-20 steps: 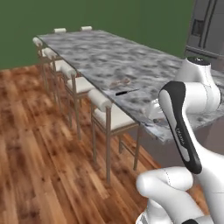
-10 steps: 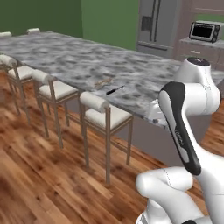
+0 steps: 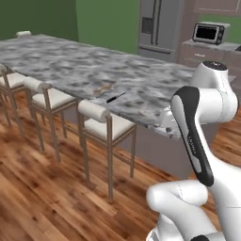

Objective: Pick up the metallic utensils from the counter and place them in the open drawer. Make sure not to pick up any wooden utensils.

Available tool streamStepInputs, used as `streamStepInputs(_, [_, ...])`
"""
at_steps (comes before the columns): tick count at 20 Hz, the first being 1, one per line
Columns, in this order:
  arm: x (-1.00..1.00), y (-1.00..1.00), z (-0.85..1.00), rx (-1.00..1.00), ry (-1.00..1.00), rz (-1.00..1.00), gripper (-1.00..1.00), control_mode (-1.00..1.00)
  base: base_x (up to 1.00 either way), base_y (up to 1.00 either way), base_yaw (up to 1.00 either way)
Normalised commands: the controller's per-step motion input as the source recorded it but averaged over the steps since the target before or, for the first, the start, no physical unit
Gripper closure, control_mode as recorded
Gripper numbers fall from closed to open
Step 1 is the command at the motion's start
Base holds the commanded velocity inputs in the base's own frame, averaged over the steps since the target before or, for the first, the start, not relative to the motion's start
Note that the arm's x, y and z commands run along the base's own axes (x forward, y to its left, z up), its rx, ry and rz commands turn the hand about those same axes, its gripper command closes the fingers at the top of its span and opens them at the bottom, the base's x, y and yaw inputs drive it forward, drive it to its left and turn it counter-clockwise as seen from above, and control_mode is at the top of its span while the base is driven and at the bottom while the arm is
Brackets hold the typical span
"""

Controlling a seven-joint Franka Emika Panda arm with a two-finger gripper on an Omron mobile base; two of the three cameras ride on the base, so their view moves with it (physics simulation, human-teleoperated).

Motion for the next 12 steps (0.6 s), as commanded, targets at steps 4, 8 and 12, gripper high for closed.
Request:
streamStepInputs(4, [0.0, 0.0, 0.0, 0.0, 0.0, 0.0, -1.0, 1.0, 0.97, 0.38, -0.02])
streamStepInputs(8, [0.0, 0.0, 0.0, 0.0, 0.0, 0.0, -1.0, 1.0, 0.94, -0.77, 0.38])
streamStepInputs(12, [0.0, 0.0, 0.0, 0.0, 0.0, 0.0, -1.0, 1.0, 0.82, 0.39, 0.09])
